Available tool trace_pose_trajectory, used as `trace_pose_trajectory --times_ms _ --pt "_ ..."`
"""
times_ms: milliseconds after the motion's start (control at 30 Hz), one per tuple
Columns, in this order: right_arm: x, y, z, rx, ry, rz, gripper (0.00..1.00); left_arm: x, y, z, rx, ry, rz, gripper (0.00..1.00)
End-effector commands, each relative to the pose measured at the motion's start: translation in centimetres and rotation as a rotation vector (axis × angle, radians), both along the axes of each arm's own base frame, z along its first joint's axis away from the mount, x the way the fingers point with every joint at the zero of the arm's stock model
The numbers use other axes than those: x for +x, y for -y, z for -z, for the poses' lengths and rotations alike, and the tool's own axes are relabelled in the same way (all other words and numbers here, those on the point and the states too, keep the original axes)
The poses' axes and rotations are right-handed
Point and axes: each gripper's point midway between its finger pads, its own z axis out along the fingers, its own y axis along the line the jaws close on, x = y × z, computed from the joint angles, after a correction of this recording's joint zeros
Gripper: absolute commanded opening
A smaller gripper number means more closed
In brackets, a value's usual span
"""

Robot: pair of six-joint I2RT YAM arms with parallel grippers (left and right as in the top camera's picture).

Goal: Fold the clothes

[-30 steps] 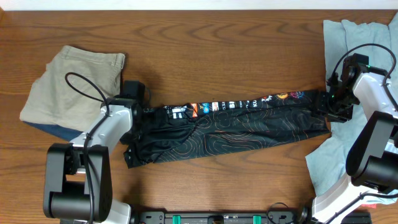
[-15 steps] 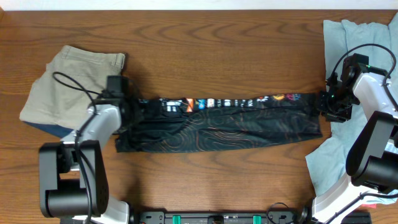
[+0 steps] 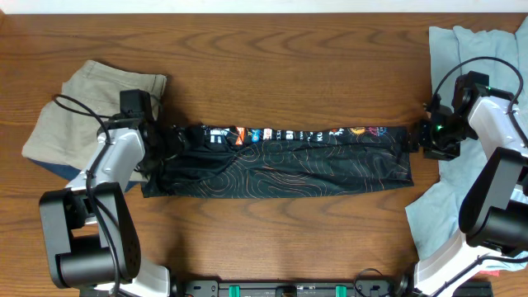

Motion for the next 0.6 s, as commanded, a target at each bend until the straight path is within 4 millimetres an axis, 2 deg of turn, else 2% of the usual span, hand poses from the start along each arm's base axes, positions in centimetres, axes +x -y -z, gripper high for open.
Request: trace_pose_trajectory --times_ms 0,133,333,500,567 --pt "0.2 -0.7 0.0 0.048 0.029 -0.043 0.56 -0.3 1.9 -0.4 -0.116 -0.014 0.03 0.9" --pt "0.0 -1.3 0.9 0.069 0.04 -0.045 0.56 -1.0 2.0 -0.4 -0.119 -0.039 0.036 0.93" --pt "-0.3 -2.4 3.5 0.065 0.077 -0.071 0.59 -1.1 2.0 -1.0 -0.115 -0.03 0.047 0.99" --pt "-0.1 -4.1 4.1 0.09 0.103 -0.109 0.61 -0.7 1.8 -2.6 -0.095 0.024 0.051 0.98" --pt "-0.1 -4.9 4.1 0.095 0.1 -0.13 0.56 -0.5 1.8 -3.5 -0.09 0.056 0.052 0.98"
